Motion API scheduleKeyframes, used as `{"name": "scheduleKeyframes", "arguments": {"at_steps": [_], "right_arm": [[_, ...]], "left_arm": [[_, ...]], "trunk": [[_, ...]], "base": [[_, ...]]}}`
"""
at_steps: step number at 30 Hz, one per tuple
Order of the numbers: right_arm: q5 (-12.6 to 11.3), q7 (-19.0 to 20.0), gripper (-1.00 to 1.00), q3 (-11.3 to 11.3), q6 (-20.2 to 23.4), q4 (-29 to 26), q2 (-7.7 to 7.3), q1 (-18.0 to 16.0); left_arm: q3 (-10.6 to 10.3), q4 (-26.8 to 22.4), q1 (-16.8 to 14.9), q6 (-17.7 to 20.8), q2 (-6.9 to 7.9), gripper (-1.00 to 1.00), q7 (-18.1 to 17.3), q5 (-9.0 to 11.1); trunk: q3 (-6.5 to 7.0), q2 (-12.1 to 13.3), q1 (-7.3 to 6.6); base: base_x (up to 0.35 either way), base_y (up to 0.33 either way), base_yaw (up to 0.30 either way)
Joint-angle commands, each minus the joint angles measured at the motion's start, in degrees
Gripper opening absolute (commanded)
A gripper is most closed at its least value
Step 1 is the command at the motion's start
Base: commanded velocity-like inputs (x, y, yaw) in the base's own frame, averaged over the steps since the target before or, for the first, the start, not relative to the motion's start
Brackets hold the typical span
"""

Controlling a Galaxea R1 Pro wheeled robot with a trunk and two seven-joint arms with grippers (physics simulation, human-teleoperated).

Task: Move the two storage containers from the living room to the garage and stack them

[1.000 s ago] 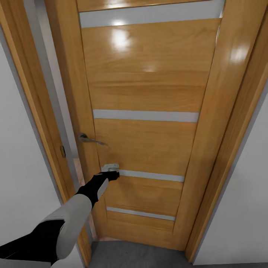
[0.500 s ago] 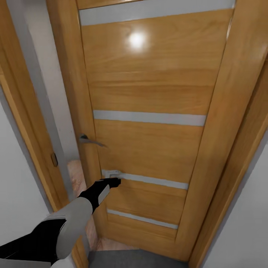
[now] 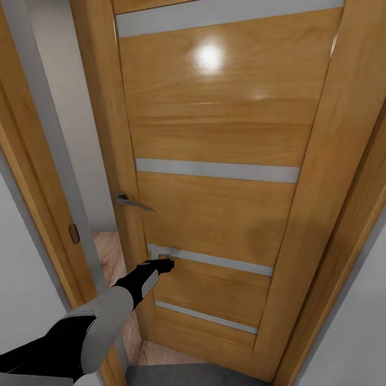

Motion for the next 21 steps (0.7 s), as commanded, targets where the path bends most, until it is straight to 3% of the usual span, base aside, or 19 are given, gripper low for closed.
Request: {"name": "scheduleKeyframes", "arguments": {"at_steps": [1,12,21], "right_arm": [[0.0,0.1,1.00,-0.1,-0.2,0.1,-0.01,0.0],[0.0,0.1,1.00,-0.1,-0.2,0.0,-0.01,0.0],[0.0,0.1,1.00,-0.1,-0.2,0.0,-0.01,0.0]], "left_arm": [[0.4,-0.1,0.0,0.2,-0.05,1.00,0.1,-0.3],[0.3,0.0,0.0,0.2,-0.05,1.00,0.1,-0.6],[0.4,0.1,0.0,0.1,-0.05,1.00,0.1,-0.6]], "trunk": [[-0.05,0.0,0.00],[-0.05,0.0,0.00],[-0.05,0.0,0.00]], "base": [[0.000,0.000,0.000],[0.258,0.000,0.000],[0.047,0.000,0.000]]}}
